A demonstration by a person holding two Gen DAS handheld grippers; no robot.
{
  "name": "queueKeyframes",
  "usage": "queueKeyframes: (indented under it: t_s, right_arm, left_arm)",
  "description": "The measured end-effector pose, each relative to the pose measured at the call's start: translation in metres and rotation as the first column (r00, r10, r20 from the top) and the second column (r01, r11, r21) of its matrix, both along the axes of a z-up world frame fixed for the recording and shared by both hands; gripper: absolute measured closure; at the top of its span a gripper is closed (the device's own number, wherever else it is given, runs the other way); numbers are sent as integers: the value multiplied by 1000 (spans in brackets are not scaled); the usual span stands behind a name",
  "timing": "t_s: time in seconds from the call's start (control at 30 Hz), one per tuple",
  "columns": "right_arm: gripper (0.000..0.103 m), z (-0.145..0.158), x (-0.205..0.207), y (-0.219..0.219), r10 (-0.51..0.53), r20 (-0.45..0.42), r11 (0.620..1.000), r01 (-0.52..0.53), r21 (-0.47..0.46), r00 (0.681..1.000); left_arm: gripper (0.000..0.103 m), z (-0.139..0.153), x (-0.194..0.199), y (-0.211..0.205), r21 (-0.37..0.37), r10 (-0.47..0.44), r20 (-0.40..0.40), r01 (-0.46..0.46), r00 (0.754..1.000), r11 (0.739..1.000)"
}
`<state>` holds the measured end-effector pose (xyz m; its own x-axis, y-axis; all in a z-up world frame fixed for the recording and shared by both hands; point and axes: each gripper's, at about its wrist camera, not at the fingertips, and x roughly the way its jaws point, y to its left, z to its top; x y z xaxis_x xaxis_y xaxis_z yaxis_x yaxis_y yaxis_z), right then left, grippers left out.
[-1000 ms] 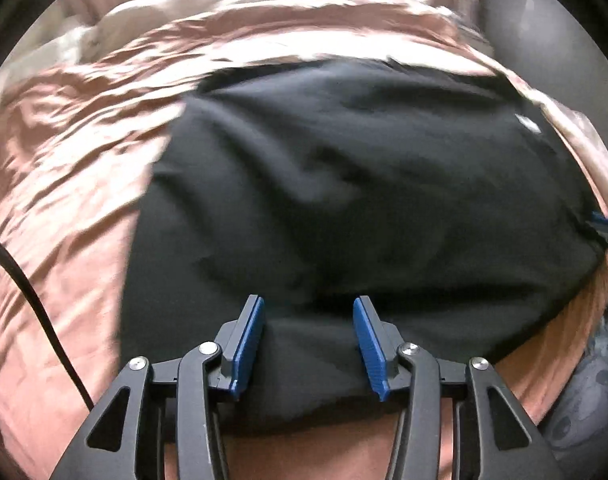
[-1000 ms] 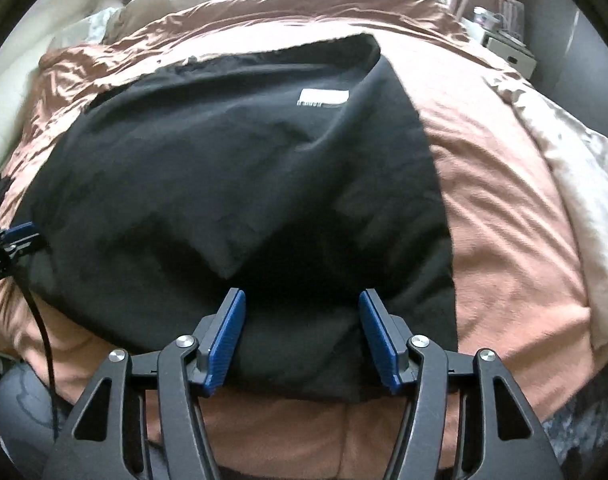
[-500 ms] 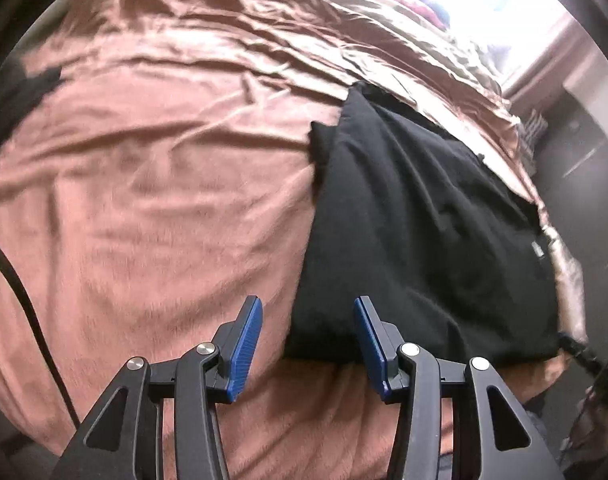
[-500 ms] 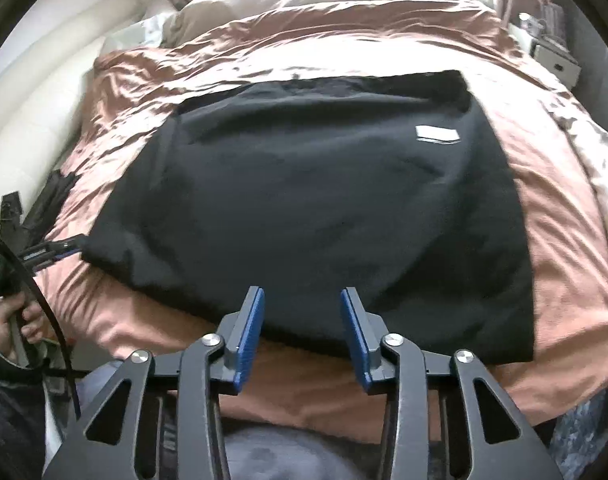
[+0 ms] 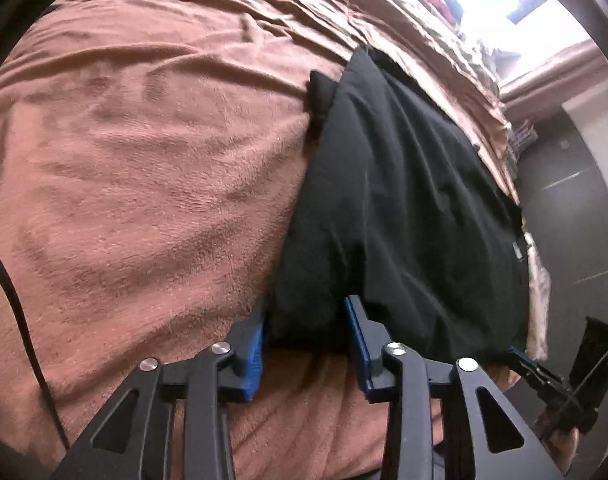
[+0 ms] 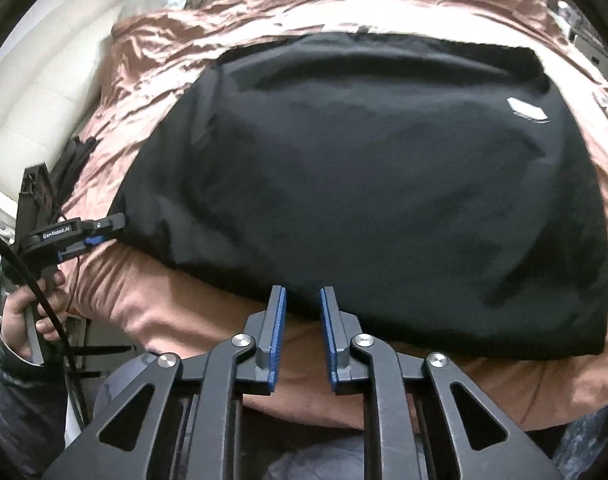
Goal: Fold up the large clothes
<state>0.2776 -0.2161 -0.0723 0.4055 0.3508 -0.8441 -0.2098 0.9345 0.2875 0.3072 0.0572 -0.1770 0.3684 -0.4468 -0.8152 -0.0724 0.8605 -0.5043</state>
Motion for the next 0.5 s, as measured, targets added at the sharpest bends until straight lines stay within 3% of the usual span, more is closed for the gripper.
queueKeyframes:
  t_s: [0.23,0.5]
  right_arm:
    - [90,-15,46,22,26,-30,997,-28,-78,999]
    - [91,-18,104,34,-20,7,987,21,-156,1000]
  left_arm:
    - [71,-1,-6,3,6,21,30,-21,999,1000]
    - [76,-1,-15,10,-12,49,38,-48,998,999]
